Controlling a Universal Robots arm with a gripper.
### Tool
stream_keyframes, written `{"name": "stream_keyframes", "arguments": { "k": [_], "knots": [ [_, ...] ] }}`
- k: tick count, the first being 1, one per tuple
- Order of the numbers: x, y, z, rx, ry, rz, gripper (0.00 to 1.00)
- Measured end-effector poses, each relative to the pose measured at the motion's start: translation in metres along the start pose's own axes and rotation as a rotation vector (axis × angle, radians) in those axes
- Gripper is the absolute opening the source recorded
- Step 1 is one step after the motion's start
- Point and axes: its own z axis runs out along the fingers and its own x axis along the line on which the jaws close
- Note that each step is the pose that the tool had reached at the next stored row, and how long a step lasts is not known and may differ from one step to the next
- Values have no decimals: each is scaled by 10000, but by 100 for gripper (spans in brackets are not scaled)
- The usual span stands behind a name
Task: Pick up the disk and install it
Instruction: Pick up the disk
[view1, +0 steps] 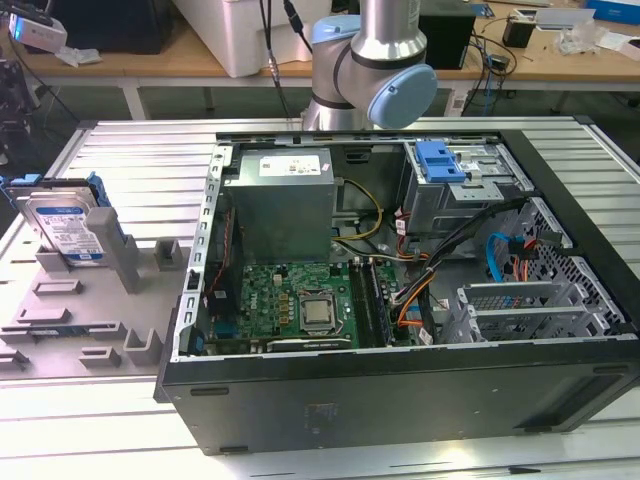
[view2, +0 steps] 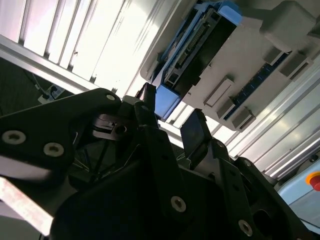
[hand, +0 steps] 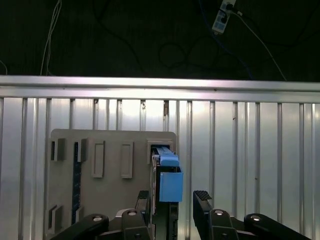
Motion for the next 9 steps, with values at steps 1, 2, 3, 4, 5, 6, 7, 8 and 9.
{"name": "stream_keyframes", "arguments": {
  "k": [1,2,3,4,5,6,7,8,9],
  "knots": [
    [0,0,2,1,-1,0,48],
    [0,-1,6,3,-1,0,48],
    [0,-1,11,2,-1,0,48],
    [0,-1,17,1,0,-1,48],
    [0,-1,21,1,0,-1,48],
    [1,-4,79,0,1,0,48],
    [1,7,174,15,2,-1,48],
    [2,10,264,24,2,-1,48],
    [2,9,272,25,2,-1,48]
  ]
}}
